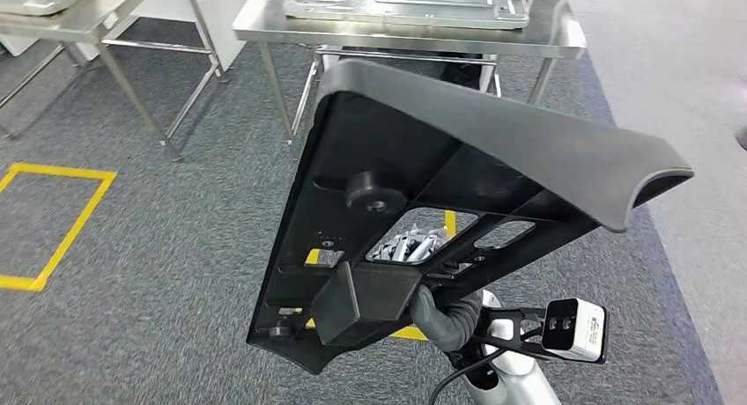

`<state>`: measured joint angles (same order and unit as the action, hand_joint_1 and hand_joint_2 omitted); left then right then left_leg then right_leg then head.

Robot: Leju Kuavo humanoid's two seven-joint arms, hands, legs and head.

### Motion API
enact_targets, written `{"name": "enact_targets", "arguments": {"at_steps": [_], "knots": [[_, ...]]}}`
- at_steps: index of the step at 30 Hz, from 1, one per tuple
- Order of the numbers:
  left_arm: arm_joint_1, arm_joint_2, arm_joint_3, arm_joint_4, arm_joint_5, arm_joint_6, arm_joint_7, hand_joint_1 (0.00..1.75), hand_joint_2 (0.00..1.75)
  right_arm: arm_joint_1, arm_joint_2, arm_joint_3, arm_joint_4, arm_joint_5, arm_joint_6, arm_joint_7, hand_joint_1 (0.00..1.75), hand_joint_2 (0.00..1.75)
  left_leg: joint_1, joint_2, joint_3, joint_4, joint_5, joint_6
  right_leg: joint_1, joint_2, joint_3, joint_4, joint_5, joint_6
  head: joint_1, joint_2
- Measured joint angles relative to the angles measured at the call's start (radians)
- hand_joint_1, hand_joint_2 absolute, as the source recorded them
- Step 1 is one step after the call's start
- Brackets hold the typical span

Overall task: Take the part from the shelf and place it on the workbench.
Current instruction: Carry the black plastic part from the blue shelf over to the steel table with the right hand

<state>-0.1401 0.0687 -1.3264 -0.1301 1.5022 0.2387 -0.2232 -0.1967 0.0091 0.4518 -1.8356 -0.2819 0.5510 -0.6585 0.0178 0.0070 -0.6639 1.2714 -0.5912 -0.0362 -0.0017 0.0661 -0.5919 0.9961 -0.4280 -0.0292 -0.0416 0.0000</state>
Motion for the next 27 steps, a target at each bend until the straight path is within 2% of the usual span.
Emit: {"name": "enact_targets", "arguments": {"at_steps": [1,2,3,4,5,7,8,9,11,12,13,14,15,16,18,19,20,22,24,25,27], "knots": [[-0.001,0.0,0.0,0.0,0.0,-0.001,0.0,0.0,1.75,0.004,-0.001,-0.001,-0.004,0.0,0.003,0.001,1.75,1.75,0.0,-0.008,0.019,-0.058,0.043,0.004,0.0,0.015,0.002,0.001,-0.001,0.001,0.0,0.0],[-0.002,0.001,0.0,0.0,0.0,-0.001,0.0,0.0,1.75,0.007,-0.001,-0.002,-0.008,0.0,0.004,0.002,1.75,1.75,0.001,-0.032,0.047,-0.133,0.085,0.009,-0.001,0.028,0.003,0.002,-0.002,0.003,0.0,0.0],[-0.002,0.002,0.0,0.0,0.0,-0.002,0.0,0.0,1.75,0.009,-0.002,-0.003,-0.011,0.0,0.006,0.002,1.75,1.75,0.003,-0.058,0.075,-0.203,0.115,0.013,0.0,0.042,0.003,0.004,-0.003,0.007,0.0,0.0],[-0.002,0.003,0.0,0.0,0.0,-0.002,0.0,0.0,1.75,0.011,-0.002,-0.004,-0.014,0.002,0.006,0.002,1.75,1.75,0.003,-0.08,0.094,-0.25,0.132,0.018,-0.002,0.054,0.0,0.006,-0.004,0.012,0.0,0.0],[-0.002,0.004,0.0,0.0,0.0,-0.002,0.0,0.0,1.75,0.014,-0.002,-0.006,-0.016,0.003,0.007,0.002,1.75,1.75,0.002,-0.093,0.102,-0.271,0.134,0.022,-0.004,0.065,-0.003,0.006,-0.003,0.018,0.0,0.0],[-0.004,0.003,0.0,0.0,0.0,-0.003,0.0,0.0,1.75,0.024,-0.003,-0.012,-0.023,0.007,0.007,0.002,1.75,1.75,0.001,-0.076,0.107,-0.277,0.134,0.031,-0.008,0.087,-0.009,0.005,0.0,0.034,0.0,0.0],[-0.006,0.003,0.0,0.0,0.0,-0.004,0.0,0.0,1.75,0.027,-0.004,-0.015,-0.027,0.008,0.008,0.001,1.75,1.75,0.002,-0.064,0.11,-0.283,0.136,0.037,-0.007,0.079,-0.012,0.01,-0.003,0.04,0.0,0.0],[-0.007,0.002,0.0,0.001,0.0,-0.004,0.0,0.0,1.75,0.029,-0.005,-0.017,-0.031,0.01,0.008,0.001,1.75,1.75,0.004,-0.053,0.113,-0.288,0.139,0.044,-0.005,0.054,-0.021,0.029,-0.017,0.046,0.0,0.0],[-0.007,0.004,0.0,0.001,0.0,-0.007,0.0,0.0,1.75,0.029,-0.006,-0.022,-0.036,0.021,0.005,-0.001,1.75,1.75,0.003,-0.029,0.117,-0.295,0.141,0.053,-0.004,-0.02,-0.07,0.13,-0.074,0.054,0.001,0.0],[-0.005,0.004,0.0,0.001,0.0,-0.009,0.0,0.0,1.75,0.029,-0.006,-0.024,-0.037,0.027,0.003,-0.002,1.75,1.75,0.002,-0.018,0.117,-0.295,0.14,0.056,-0.007,-0.044,-0.105,0.2,-0.107,0.058,0.001,0.0],[-0.003,0.004,0.0,0.001,0.0,-0.01,0.001,0.0,1.75,0.03,-0.007,-0.027,-0.037,0.032,0.0,-0.002,1.75,1.75,0.001,-0.008,0.117,-0.295,0.139,0.056,-0.01,-0.056,-0.136,0.261,-0.13,0.062,0.001,0.0],[-0.003,0.004,0.0,0.001,0.0,-0.011,0.002,0.0,1.75,0.031,-0.007,-0.029,-0.037,0.035,-0.001,-0.002,1.75,1.75,0.0,0.0,0.117,-0.294,0.138,0.056,-0.013,-0.06,-0.151,0.292,-0.134,0.065,0.001,0.0],[-0.003,0.005,0.0,0.001,0.0,-0.013,0.003,0.0,1.75,0.031,-0.008,-0.032,-0.038,0.036,-0.002,-0.001,1.75,1.75,0.0,0.006,0.117,-0.294,0.137,0.055,-0.015,-0.063,-0.145,0.282,-0.118,0.066,0.001,0.0],[-0.005,0.005,0.0,0.001,0.0,-0.014,0.004,0.0,1.75,0.031,-0.008,-0.034,-0.039,0.036,-0.002,-0.001,1.75,1.75,0.0,0.01,0.119,-0.293,0.135,0.053,-0.016,-0.065,-0.118,0.232,-0.088,0.065,0.001,0.0],[-0.008,0.005,0.0,0.001,0.0,-0.017,0.006,0.0,1.75,0.03,-0.008,-0.04,-0.043,0.033,-0.003,-0.001,1.75,1.75,-0.002,0.013,0.122,-0.289,0.131,0.046,-0.014,-0.073,-0.037,0.084,-0.027,0.057,0.001,0.0],[-0.009,0.005,0.0,0.001,0.0,-0.018,0.006,0.0,1.75,0.029,-0.008,-0.042,-0.045,0.031,-0.003,-0.001,1.75,1.75,-0.004,0.014,0.123,-0.287,0.128,0.042,-0.011,-0.076,-0.01,0.033,-0.012,0.051,0.001,0.0],[-0.01,0.005,0.0,0.001,0.0,-0.019,0.006,0.0,1.75,0.029,-0.008,-0.045,-0.046,0.03,-0.004,0.0,1.75,1.75,-0.005,0.015,0.123,-0.286,0.126,0.036,-0.007,-0.077,0.003,0.007,-0.009,0.045,0.001,0.0],[-0.01,0.006,0.0,0.001,0.0,-0.021,0.006,0.0,1.75,0.029,-0.008,-0.05,-0.048,0.029,-0.007,0.002,1.75,1.75,-0.005,0.018,0.126,-0.288,0.124,0.024,-0.004,-0.073,0.003,0.0,-0.01,0.034,0.001,0.0],[-0.011,0.008,0.0,0.001,0.0,-0.021,0.006,0.0,1.75,0.028,-0.008,-0.052,-0.051,0.028,-0.008,0.003,1.75,1.75,-0.003,0.016,0.122,-0.272,0.11,0.013,-0.008,-0.069,0.01,-0.008,-0.008,0.021,0.001,0.0],[-0.011,0.009,0.0,0.001,0.0,-0.021,0.006,0.0,1.75,0.028,-0.008,-0.053,-0.052,0.028,-0.009,0.003,1.75,1.75,-0.002,0.012,0.107,-0.236,0.089,0.009,-0.011,-0.068,0.014,-0.013,-0.008,0.014,0.001,0.0],[-0.01,0.01,0.0,0.001,0.0,-0.023,0.006,0.0,1.75,0.028,-0.008,-0.053,-0.053,0.027,-0.008,0.003,1.75,1.75,0.0,0.004,0.043,-0.105,0.028,0.004,-0.01,-0.066,0.018,-0.016,-0.012,0.005,0.001,0.0]]}}
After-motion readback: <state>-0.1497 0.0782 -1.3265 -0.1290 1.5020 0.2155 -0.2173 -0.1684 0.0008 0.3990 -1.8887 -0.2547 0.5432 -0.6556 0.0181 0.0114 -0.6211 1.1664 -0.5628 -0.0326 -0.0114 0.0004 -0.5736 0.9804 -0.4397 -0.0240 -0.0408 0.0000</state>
